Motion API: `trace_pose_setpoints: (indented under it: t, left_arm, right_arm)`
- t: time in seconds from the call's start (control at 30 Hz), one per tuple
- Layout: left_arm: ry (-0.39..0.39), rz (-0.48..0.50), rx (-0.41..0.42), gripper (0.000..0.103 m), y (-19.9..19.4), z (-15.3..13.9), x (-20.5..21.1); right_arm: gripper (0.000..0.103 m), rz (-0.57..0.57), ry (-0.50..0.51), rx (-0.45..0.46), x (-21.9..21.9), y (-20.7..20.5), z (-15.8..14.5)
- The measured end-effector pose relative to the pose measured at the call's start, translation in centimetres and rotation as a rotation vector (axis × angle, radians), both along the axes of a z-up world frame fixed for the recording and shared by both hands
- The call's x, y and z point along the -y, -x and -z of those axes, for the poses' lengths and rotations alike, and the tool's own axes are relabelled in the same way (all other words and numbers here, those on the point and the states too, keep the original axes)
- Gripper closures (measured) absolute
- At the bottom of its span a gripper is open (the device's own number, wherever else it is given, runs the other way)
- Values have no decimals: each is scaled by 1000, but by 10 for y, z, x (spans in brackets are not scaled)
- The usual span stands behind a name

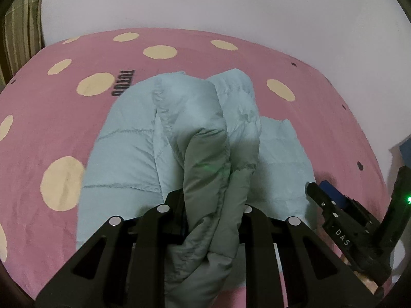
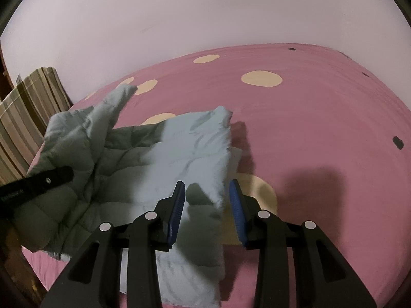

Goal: Fold large clothes
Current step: 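Lower the folded bundle with the left gripper and open it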

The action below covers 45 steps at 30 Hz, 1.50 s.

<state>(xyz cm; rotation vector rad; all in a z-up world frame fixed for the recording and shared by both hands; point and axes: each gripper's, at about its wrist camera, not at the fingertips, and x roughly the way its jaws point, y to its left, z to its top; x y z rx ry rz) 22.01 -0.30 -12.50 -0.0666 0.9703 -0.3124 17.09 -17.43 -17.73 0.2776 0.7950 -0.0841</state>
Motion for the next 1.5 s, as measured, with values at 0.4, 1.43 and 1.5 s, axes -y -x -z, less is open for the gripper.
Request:
trace_pose_setpoints:
  t: [0.4,1.43,1.5]
  left_arm:
    - [-12,71,-37,85,5,30,70]
    - [91,61,224,23,77,-55,13]
    - [71,3,256,22,70,-56,-10]
  right_arm:
    - [67,65,-25,-1,25,16,3]
    - [56,44,-108,40,24,22,-25]
    - [48,10,-135,58,13,16,-30]
